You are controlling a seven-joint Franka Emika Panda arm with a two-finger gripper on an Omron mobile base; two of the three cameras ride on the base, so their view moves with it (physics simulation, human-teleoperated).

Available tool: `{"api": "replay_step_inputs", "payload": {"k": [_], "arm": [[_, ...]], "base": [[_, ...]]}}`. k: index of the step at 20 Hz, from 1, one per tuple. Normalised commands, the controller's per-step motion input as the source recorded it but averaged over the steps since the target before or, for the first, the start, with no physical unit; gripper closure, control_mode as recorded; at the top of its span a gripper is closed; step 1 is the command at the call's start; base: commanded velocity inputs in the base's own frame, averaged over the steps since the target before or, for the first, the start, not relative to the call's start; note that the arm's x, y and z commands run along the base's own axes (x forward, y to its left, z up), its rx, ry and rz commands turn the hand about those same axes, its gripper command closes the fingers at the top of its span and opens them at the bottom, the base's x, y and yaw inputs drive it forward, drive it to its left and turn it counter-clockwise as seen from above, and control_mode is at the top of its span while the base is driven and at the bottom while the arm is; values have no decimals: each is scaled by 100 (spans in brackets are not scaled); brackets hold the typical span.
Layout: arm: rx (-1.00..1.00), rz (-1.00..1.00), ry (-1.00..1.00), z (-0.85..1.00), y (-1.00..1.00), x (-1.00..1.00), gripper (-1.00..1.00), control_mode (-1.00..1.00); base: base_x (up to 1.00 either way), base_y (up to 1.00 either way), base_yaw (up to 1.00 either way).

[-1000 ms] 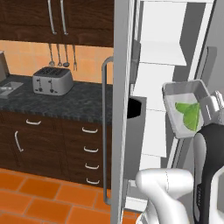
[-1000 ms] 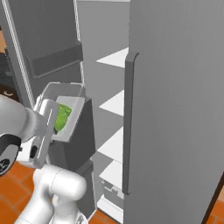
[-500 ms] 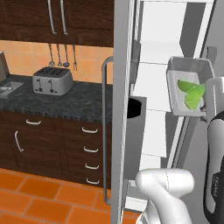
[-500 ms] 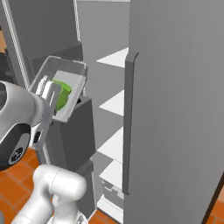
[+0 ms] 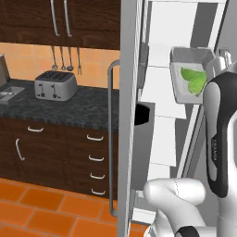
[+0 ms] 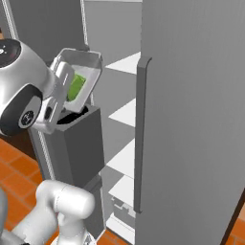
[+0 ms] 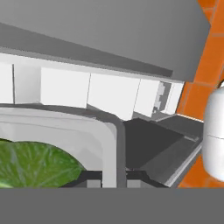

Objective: Take the meat container that has the fish and place it on the second highest rack of the freezer. Then take the vegetable container that has the lemon wedges and place it on the highest rack of the freezer.

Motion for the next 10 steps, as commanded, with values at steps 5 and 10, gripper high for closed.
{"api": "replay_step_inputs", "payload": {"k": [5,10], "arm": [[-7,-1,-17,3,-18,18,100,-100],[0,-9,0,1,-39,18,100,-100]], "base": [[0,0,0],[0,0,0]]}}
